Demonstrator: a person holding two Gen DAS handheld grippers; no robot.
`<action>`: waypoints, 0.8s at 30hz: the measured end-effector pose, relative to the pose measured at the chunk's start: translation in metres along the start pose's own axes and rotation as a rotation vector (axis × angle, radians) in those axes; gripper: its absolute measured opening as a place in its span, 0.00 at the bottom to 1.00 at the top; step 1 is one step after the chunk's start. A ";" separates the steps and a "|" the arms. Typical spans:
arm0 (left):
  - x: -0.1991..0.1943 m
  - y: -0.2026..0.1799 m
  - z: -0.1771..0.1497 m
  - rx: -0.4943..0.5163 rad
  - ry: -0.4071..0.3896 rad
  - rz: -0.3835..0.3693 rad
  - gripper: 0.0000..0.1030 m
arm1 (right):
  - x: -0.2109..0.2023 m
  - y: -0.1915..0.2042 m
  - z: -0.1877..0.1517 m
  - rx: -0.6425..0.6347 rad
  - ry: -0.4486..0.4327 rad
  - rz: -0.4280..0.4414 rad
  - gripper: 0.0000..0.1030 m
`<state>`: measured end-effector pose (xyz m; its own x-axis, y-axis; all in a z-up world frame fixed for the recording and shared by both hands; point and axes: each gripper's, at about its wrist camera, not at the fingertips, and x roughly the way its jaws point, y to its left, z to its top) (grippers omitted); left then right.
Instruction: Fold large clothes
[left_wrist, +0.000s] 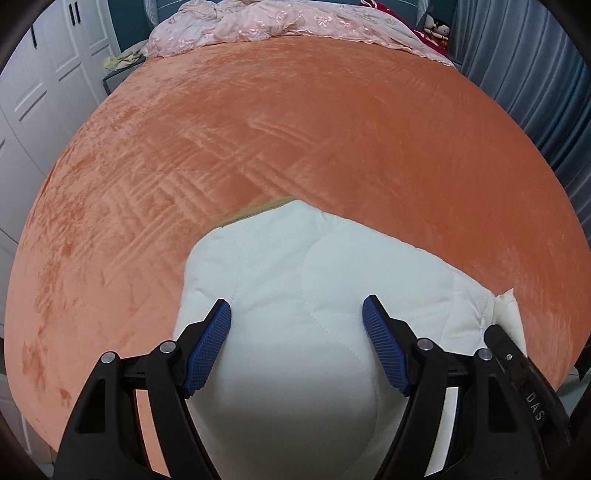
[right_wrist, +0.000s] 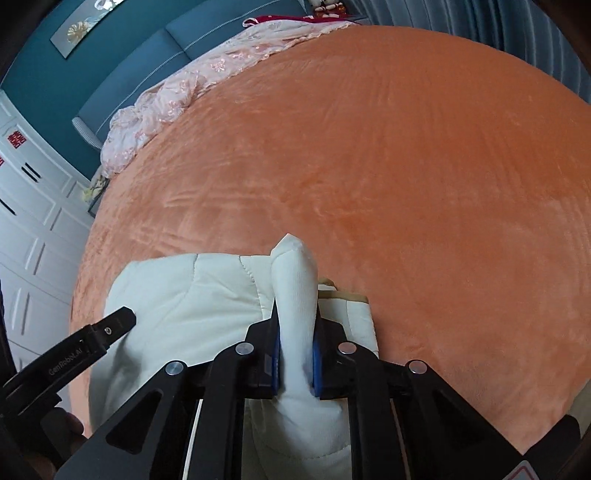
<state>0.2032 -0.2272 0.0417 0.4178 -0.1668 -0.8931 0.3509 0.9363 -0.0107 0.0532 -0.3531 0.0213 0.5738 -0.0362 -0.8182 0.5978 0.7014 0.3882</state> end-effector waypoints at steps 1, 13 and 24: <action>0.004 -0.003 -0.002 0.007 -0.005 0.016 0.69 | 0.006 -0.004 0.000 0.003 0.014 0.005 0.10; 0.050 -0.003 -0.012 -0.003 -0.001 0.063 0.76 | 0.048 -0.005 -0.006 -0.084 0.058 -0.028 0.18; 0.070 -0.005 -0.015 -0.004 -0.024 0.092 0.82 | 0.062 0.002 -0.009 -0.133 0.039 -0.034 0.22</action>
<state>0.2179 -0.2385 -0.0277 0.4679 -0.0874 -0.8795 0.3070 0.9492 0.0690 0.0854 -0.3473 -0.0326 0.5312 -0.0357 -0.8465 0.5355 0.7884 0.3029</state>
